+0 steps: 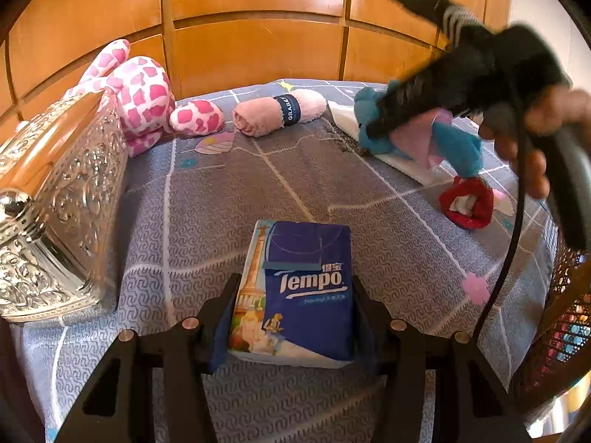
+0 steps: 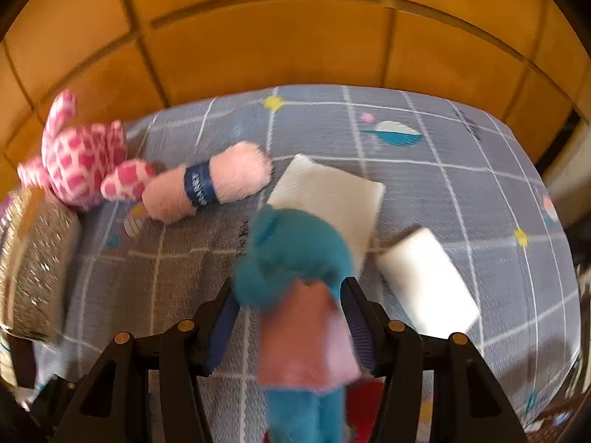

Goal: Organize soft objects
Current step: 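Grasp the teal-haired doll in the pink dress with the right tool and lift it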

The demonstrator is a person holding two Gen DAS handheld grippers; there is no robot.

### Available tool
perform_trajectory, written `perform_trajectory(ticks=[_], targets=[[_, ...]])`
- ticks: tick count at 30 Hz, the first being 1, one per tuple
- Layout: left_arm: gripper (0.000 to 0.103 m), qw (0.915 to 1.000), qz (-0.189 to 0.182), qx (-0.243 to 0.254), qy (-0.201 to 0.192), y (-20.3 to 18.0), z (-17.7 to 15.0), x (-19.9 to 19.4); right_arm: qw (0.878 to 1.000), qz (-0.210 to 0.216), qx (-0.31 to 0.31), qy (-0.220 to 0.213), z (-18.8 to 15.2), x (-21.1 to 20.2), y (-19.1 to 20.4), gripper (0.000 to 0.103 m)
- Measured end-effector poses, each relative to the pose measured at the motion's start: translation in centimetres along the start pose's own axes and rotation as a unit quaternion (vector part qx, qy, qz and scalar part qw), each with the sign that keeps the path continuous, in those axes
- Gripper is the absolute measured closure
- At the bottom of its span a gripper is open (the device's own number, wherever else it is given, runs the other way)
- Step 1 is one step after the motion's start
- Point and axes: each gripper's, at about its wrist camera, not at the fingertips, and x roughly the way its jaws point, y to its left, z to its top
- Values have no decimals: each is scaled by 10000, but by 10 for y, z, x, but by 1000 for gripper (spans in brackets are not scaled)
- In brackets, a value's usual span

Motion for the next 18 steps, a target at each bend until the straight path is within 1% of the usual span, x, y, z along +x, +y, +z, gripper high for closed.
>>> perform_trajectory(ticks=[1, 2, 3, 4, 5, 8, 10, 12, 16, 18], targets=[[48, 10000, 0, -4, -15, 0, 0, -1, 9997, -112, -197, 111, -3, 8, 8, 48], [48, 10000, 4, -8, -30, 0, -1, -1, 9990, -240, -347, 153, -5, 11, 13, 57], [48, 10000, 14, -9, -46, -1, -2, -1, 9969, -485, -596, 147, -8, 14, 21, 72], [48, 10000, 20, -10, -59, -1, -3, -1, 9921, -838, -936, -1, -13, 13, 29, 72], [48, 10000, 26, -9, -75, -1, -3, -2, 9889, -966, -1117, -159, -16, 9, 35, 76], [48, 9999, 44, 4, -116, -2, -5, -2, 9836, -1036, -1374, -544, -20, -2, 46, 78], [48, 9999, 64, 12, -132, -3, -5, -2, 9786, -1018, -1543, -907, -23, -14, 54, 78], [48, 9999, 78, 20, -142, -3, -5, -2, 9754, -1002, -1645, -1068, -25, -20, 59, 78], [49, 9998, 122, 20, -148, -6, -7, -6, 9745, -868, -1753, -1104, -24, -23, 63, 78], [49, 9998, 153, 23, -110, -6, -7, -8, 9753, -772, -1819, -982, -24, -20, 65, 78]])
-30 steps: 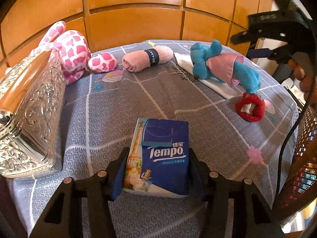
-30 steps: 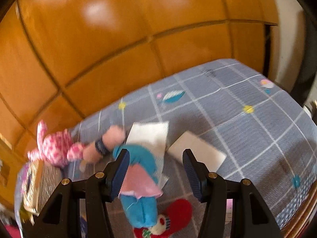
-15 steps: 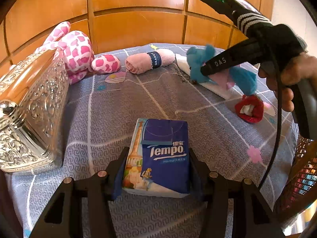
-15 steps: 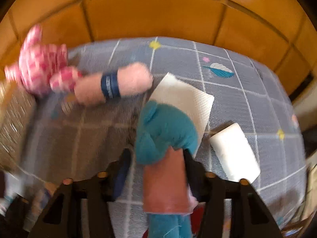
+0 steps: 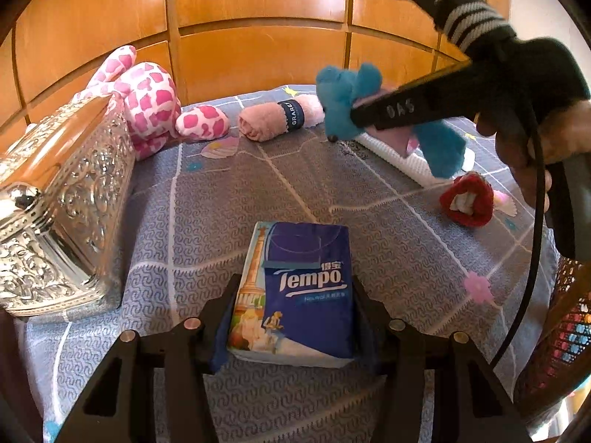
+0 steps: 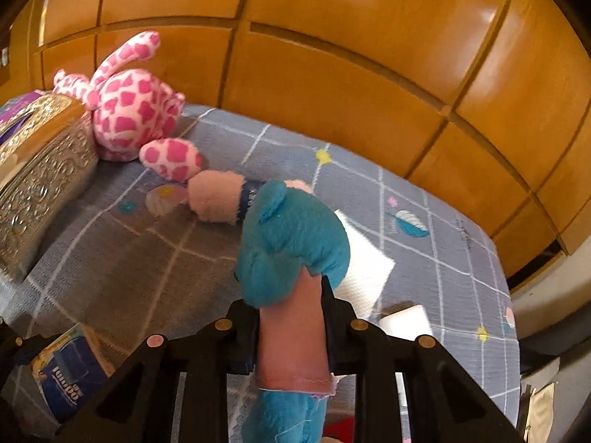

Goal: Organize soft objects
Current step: 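Grasp the teal-haired doll in the pink dress with the right tool and lift it, then carry the Tempo pack into the gold tray with the left tool while the right holds the doll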

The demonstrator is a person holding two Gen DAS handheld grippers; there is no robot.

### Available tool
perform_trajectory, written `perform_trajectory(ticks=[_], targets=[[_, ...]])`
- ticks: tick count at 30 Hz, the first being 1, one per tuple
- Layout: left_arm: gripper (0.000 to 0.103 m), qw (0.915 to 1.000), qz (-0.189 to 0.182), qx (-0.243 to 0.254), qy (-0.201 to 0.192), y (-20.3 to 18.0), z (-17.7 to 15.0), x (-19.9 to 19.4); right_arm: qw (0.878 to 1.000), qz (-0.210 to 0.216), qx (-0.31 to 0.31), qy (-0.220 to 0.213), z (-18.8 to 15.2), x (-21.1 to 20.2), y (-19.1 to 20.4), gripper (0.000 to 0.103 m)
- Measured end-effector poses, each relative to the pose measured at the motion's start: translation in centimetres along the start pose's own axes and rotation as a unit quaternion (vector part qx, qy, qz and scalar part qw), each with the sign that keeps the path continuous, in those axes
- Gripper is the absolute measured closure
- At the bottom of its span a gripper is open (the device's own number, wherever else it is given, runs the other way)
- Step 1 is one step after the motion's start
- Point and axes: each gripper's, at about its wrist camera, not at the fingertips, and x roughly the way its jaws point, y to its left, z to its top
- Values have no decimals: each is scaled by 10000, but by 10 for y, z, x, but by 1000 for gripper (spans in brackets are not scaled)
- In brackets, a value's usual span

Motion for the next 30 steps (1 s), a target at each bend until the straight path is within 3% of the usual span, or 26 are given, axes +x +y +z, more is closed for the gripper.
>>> perform_trajectory(ticks=[5, 13, 25, 30], targets=[[50, 9999, -80, 21, 140, 0, -1, -15, 9986, 131, -157, 498, -6, 21, 10, 78], [50, 9997, -152, -126, -159, 12, -2, -61, 9931, 317, 138, 1118, -16, 38, 4, 78], [50, 9951, -9, -886, -434, 56, -9, -118, 9907, 366, 245, 1288, -18, 43, 1, 77], [50, 9849, 195, -1643, -514, 103, -5, -143, 9911, 300, 210, 1283, -20, 42, 4, 77]])
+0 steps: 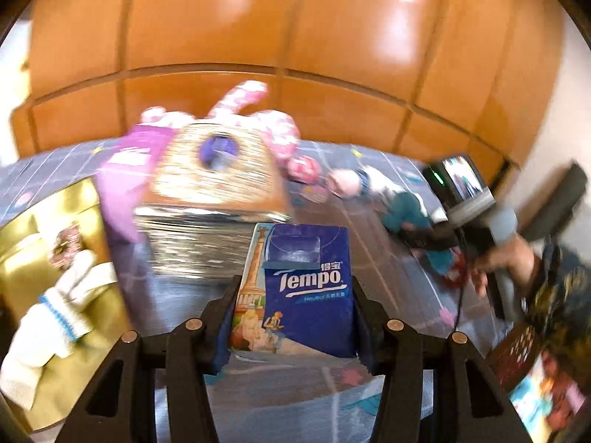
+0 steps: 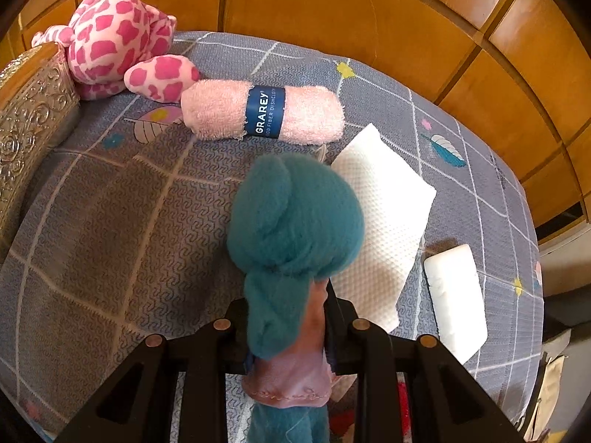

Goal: Organize soft objects
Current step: 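Carry the Tempo pack into the gold tray with the left tool while the right holds the doll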

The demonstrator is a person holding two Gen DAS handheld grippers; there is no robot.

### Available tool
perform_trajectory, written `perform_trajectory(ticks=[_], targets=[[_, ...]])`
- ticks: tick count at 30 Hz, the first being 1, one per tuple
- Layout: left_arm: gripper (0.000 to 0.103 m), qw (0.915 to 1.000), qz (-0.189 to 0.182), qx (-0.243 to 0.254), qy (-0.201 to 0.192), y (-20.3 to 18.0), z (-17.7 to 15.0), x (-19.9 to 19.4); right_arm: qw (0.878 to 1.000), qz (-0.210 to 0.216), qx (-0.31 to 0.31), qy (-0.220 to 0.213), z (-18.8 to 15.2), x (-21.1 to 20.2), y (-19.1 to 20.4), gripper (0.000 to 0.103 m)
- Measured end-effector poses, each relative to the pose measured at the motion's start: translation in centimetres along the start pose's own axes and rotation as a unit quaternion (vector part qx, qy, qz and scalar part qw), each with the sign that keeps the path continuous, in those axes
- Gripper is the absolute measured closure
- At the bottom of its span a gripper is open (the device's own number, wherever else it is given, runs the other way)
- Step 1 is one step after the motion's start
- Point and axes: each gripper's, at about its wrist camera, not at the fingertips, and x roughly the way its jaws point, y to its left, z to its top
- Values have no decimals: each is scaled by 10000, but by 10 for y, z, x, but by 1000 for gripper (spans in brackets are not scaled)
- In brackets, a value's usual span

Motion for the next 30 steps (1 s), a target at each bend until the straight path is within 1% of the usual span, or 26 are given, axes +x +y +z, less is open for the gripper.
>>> perform_trajectory(ticks=[2, 4, 6, 9, 12, 15, 20, 22, 26, 28, 29, 30], targets=[[50, 9994, 115, -313, -49, 19, 7, -8, 10000, -52, -48, -11, -1, -1, 3, 77], [50, 9972, 319, -658, -122, 44, 14, -18, 9999, -80, -60, -19, -2, -3, 4, 77], [50, 9939, 552, -943, -162, 68, 18, -24, 9999, -92, -80, -29, -3, -5, 6, 77], [50, 9882, 921, -1211, -198, 96, 18, -31, 9999, -102, -97, -38, -4, -5, 7, 77], [50, 9824, 1216, -1407, -174, 118, 13, -37, 9999, -104, -102, -38, -4, -5, 7, 77], [50, 9776, 1438, -1532, -143, 132, 4, -40, 9999, -84, -79, -24, -3, -4, 7, 76], [50, 9723, 1746, -1548, -116, 142, -6, -43, 10000, -25, -7, 24, -2, -1, 2, 75], [50, 9689, 1897, -1584, -100, 148, -7, -44, 10000, -11, 6, 31, -1, -1, 1, 75], [50, 9588, 2304, -1661, -53, 169, -2, -47, 9999, -83, -92, 3, -2, 0, 3, 76], [50, 9501, 2549, -1801, 30, 190, 1, -45, 9998, -144, -159, -25, -2, 0, 5, 76], [50, 9472, 2609, -1859, 76, 198, 2, -43, 9997, -173, -186, -38, -3, 0, 6, 76], [50, 9407, 2744, -1990, 152, 213, 3, -41, 9995, -208, -221, -53, -3, 0, 8, 76]])
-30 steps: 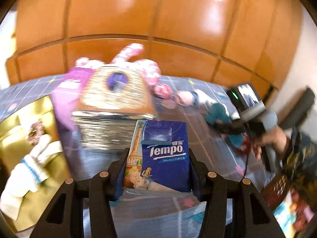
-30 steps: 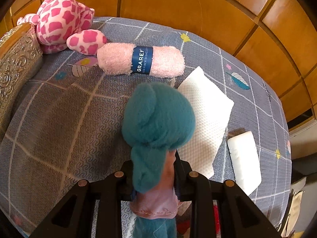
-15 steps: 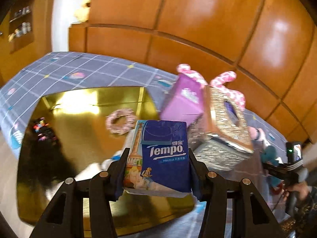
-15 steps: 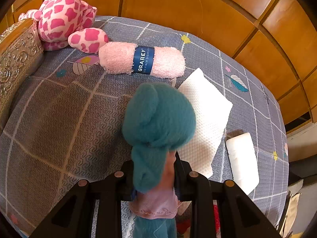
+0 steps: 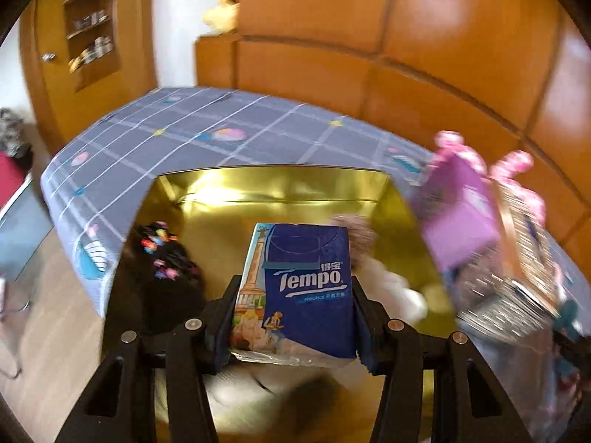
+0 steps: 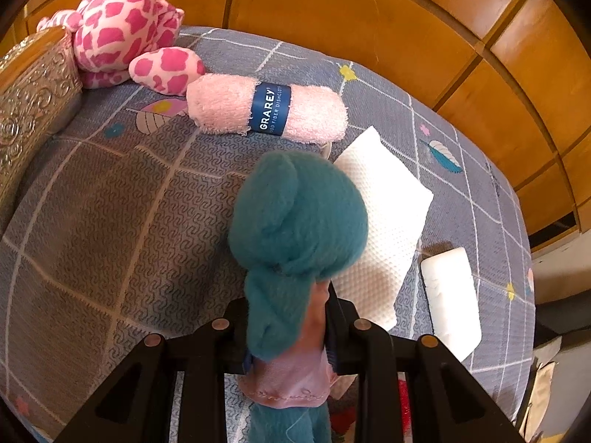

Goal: Organize soft objects
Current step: 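Carry the Tempo pack into the gold tray with the left tool while the right holds the doll, then open the left tool to release the Tempo pack in the tray, then carry the teal-haired doll into the gold tray and open the right tool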

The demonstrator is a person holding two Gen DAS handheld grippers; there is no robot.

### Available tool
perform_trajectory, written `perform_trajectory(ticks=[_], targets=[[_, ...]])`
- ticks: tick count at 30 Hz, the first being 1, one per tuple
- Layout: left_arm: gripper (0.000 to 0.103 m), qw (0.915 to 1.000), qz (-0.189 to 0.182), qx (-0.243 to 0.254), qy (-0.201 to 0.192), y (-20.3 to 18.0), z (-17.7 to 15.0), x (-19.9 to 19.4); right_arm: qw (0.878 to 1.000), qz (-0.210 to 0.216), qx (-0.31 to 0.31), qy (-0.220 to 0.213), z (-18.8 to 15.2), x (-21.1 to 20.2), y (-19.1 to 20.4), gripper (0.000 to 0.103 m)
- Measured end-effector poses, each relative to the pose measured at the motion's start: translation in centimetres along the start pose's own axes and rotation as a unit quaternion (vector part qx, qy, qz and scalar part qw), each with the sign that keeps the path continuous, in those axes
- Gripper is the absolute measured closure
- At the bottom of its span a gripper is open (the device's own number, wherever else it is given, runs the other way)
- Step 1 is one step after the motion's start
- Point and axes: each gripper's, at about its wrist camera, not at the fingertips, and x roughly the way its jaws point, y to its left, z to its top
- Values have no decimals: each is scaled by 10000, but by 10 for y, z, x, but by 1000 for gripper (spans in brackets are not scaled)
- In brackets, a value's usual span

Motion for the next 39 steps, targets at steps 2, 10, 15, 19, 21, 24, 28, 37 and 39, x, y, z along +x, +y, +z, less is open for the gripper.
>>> perform_trajectory(ticks=[2, 10, 15, 19, 21, 24, 28, 37, 39], targets=[[50, 9998, 170, -108, 74, 12, 10, 13, 10000, -51, -48, -19, -1, -1, 2, 76], [48, 9972, 602, -134, 415, 34, 28, 62, 9999, -116, -75, -18, -2, -2, 4, 76], [37, 9970, 643, -166, 399, 36, 30, 67, 9999, -147, -62, -19, -4, -4, 9, 76], [30, 9982, 583, -115, 120, 28, 26, 44, 9998, -164, -69, -20, -3, -3, 10, 76], [29, 9983, 565, -60, -91, 24, 21, 28, 9998, -164, -71, -22, -3, -3, 10, 76], [23, 9985, 429, -9, -333, 16, 10, 4, 9998, -169, -75, -25, -3, -3, 10, 76], [21, 9975, 331, 153, -598, 6, -2, -23, 9998, -175, -79, -24, -3, -3, 10, 76], [21, 9967, 95, 440, -679, -11, -20, -49, 9997, -63, 139, -178, 7, -13, 13, 77], [20, 9964, 59, 493, -692, -13, -23, -53, 9995, 5, 162, -280, 11, -17, 19, 77]])
